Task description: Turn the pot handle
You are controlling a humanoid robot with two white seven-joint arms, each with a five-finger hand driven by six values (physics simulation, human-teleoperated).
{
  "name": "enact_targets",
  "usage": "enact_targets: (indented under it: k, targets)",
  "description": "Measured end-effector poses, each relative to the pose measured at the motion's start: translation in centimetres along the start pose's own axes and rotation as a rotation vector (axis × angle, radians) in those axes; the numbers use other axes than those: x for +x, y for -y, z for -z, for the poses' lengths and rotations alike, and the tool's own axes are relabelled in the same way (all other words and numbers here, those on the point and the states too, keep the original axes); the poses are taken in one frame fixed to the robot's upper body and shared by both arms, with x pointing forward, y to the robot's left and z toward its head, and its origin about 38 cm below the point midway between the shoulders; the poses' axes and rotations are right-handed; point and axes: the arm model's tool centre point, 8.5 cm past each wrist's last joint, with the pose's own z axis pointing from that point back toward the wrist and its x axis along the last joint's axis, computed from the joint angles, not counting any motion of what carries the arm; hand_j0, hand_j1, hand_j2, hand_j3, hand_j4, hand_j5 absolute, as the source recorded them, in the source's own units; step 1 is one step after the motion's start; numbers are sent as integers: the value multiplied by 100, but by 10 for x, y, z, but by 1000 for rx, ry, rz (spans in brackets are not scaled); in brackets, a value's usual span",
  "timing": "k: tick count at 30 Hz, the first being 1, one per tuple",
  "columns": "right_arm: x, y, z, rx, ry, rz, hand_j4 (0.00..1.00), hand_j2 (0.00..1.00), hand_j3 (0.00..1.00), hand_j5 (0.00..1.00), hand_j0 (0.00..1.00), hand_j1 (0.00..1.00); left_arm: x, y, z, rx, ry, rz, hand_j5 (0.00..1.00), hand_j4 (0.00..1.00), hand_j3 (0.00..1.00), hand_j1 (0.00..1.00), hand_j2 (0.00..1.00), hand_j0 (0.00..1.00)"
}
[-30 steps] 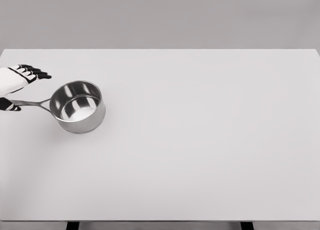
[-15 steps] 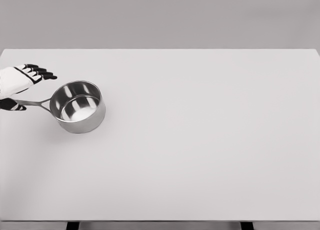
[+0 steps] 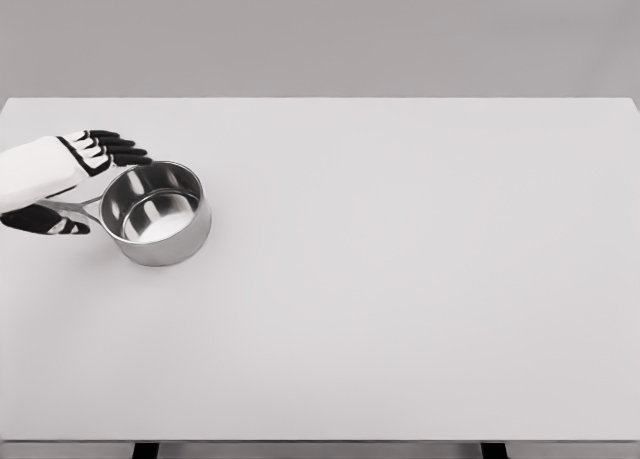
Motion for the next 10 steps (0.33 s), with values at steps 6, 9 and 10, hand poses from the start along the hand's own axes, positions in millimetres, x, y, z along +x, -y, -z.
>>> enact_targets:
  k: [6,9,10]
  targets:
    - [0,0,0,0,0,0,100,100,100,100,100,100,25,-25,-2,34,94,-25,100,100,100,100,100,100]
    - [0,0,0,0,0,0,100,100,100,100,100,100,28,-24,-1,32,105,-33,100,100,100,100,100,100]
    - [0,0,0,0,0,0,100,100,100,100,100,100,29,-25,-1,32,106,-33,100,100,100,100,100,100]
